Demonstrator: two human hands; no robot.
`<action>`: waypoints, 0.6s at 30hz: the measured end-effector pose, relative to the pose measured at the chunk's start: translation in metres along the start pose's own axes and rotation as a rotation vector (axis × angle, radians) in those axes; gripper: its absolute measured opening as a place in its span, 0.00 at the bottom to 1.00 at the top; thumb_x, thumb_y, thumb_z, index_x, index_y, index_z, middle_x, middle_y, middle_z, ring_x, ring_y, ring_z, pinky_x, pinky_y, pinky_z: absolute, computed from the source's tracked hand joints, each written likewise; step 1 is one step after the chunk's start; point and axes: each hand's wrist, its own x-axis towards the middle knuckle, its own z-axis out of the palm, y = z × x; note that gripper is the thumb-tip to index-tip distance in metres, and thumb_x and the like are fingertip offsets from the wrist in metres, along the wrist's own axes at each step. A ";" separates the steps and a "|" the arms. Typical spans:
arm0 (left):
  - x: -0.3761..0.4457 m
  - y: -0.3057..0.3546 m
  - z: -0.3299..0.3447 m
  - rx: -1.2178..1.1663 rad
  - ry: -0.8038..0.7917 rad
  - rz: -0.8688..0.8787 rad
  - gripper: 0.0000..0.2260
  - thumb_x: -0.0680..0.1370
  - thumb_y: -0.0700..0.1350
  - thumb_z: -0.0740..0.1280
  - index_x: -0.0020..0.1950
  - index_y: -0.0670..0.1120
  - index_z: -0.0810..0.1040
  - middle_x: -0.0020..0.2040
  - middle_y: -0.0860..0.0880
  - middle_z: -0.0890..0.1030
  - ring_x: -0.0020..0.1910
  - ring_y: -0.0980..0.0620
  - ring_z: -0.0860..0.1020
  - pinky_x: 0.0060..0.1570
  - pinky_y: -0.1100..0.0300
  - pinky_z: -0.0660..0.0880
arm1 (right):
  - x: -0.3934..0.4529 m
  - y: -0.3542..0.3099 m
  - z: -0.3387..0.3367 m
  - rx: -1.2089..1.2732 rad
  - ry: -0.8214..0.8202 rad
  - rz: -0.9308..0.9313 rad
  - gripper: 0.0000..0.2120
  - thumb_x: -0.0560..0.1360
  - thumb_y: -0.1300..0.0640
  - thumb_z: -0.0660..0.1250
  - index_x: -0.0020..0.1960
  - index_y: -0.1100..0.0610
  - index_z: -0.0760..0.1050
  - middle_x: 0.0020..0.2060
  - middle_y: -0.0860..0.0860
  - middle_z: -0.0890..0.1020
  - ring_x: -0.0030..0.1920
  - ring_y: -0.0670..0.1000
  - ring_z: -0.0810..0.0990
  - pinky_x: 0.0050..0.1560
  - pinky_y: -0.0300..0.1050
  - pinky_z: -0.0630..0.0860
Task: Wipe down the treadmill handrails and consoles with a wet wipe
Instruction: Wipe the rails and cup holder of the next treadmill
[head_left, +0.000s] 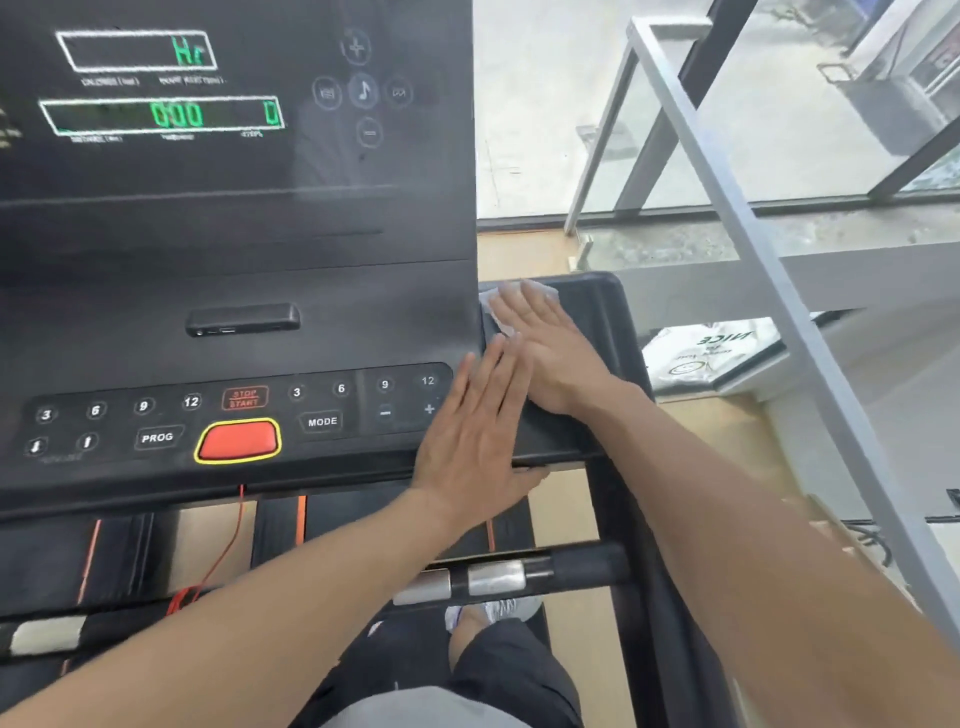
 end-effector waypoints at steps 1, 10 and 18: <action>0.003 0.001 -0.001 0.009 0.012 -0.010 0.55 0.73 0.73 0.61 0.81 0.37 0.40 0.82 0.39 0.42 0.82 0.43 0.40 0.80 0.43 0.45 | -0.008 -0.005 0.004 0.018 -0.003 -0.060 0.28 0.86 0.47 0.41 0.84 0.54 0.40 0.83 0.51 0.42 0.81 0.49 0.35 0.81 0.52 0.41; 0.004 0.001 -0.006 -0.162 0.035 -0.042 0.54 0.73 0.63 0.68 0.82 0.39 0.37 0.83 0.43 0.41 0.82 0.44 0.41 0.80 0.46 0.42 | -0.111 -0.015 0.038 -0.088 0.080 -0.025 0.30 0.83 0.50 0.46 0.83 0.58 0.52 0.82 0.54 0.52 0.82 0.51 0.46 0.81 0.53 0.49; 0.032 -0.011 -0.016 -0.377 0.154 0.011 0.43 0.78 0.55 0.67 0.81 0.35 0.46 0.83 0.41 0.46 0.82 0.45 0.44 0.80 0.43 0.45 | -0.010 0.021 -0.004 -0.011 0.108 0.261 0.30 0.85 0.44 0.40 0.84 0.54 0.42 0.83 0.50 0.43 0.82 0.50 0.38 0.81 0.51 0.35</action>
